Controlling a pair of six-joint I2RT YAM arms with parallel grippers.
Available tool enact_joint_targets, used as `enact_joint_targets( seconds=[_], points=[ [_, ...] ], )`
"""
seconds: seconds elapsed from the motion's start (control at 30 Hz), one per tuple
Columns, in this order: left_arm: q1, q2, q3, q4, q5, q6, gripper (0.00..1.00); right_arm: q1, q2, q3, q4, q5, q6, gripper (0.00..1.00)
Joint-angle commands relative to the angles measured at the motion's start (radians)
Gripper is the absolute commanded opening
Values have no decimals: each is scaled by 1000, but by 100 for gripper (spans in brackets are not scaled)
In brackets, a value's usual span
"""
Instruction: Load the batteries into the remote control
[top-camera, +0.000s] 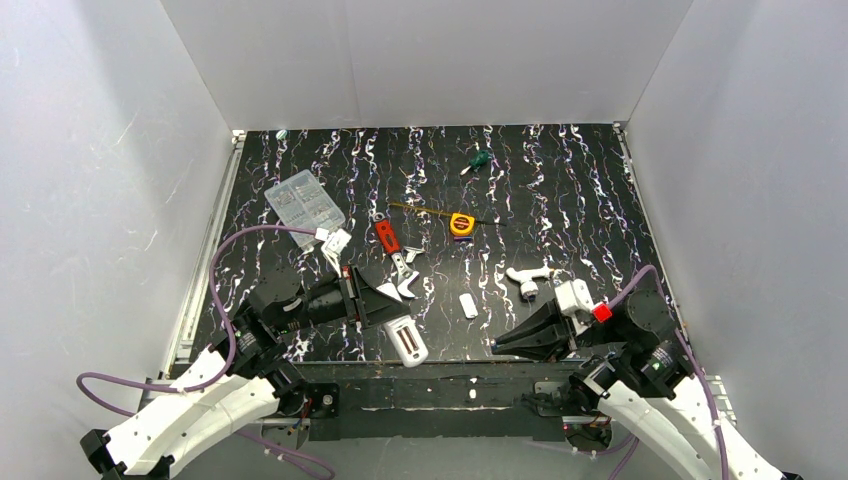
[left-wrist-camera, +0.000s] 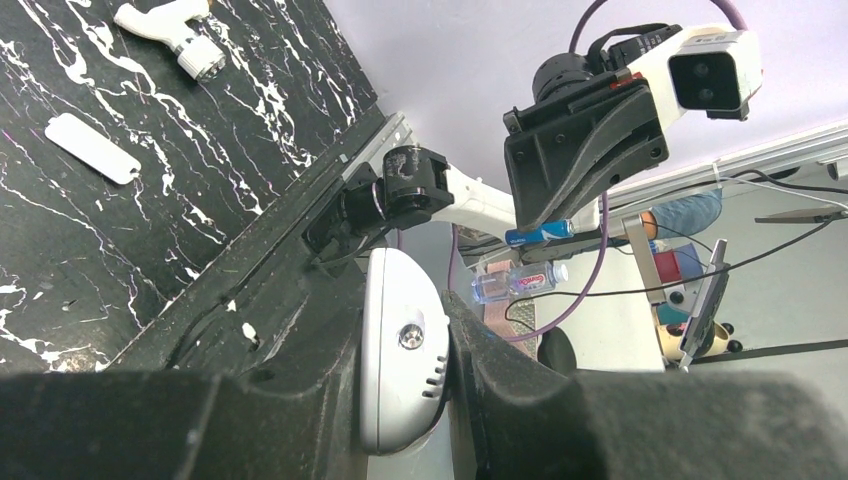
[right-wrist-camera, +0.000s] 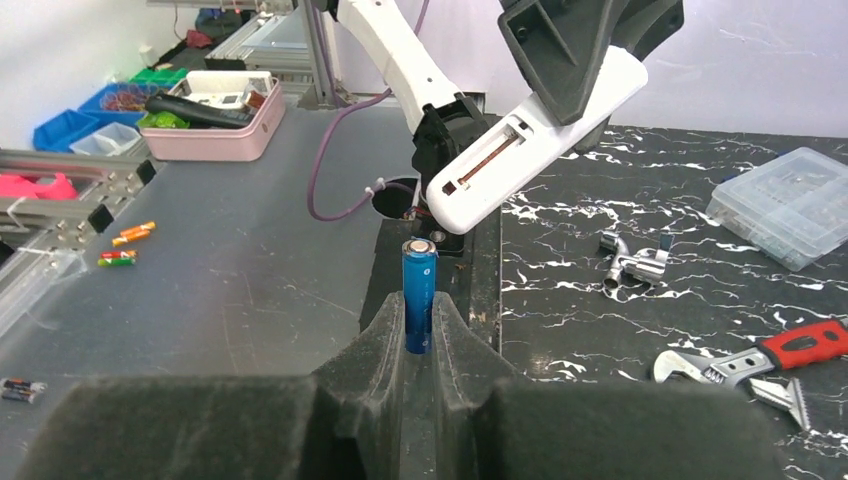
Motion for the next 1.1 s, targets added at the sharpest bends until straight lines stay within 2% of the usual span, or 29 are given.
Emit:
enact_joint_targets(
  seconds=[0.0, 0.2, 0.27, 0.47, 0.57, 0.67, 0.77, 0.87, 1.07],
  points=[
    [-3, -12, 21, 83, 27, 12, 0, 7, -11, 53, -32, -26, -102, 1],
    [-3, -7, 21, 89, 31, 12, 0, 6, -16, 57, -69, -18, -126, 1],
    [-3, -6, 23, 85, 30, 12, 0, 6, -19, 59, -71, 31, -103, 1],
    [-3, -4, 28, 72, 27, 12, 0, 6, -17, 75, -7, 423, 272, 1],
    [-3, 0, 29, 68, 24, 14, 0, 7, -24, 72, -19, 650, 535, 1],
    [-3, 3, 33, 65, 20, 14, 0, 6, -19, 93, -120, 841, 837, 1],
    [-3, 13, 36, 67, 20, 13, 0, 7, 6, 146, -258, 929, 1080, 1],
    [-3, 22, 39, 76, 22, 9, 0, 6, 10, 159, -297, 956, 1256, 1],
    [-4, 24, 38, 80, 17, 2, 0, 7, -34, 164, -333, 1020, 1462, 1]
  ],
)
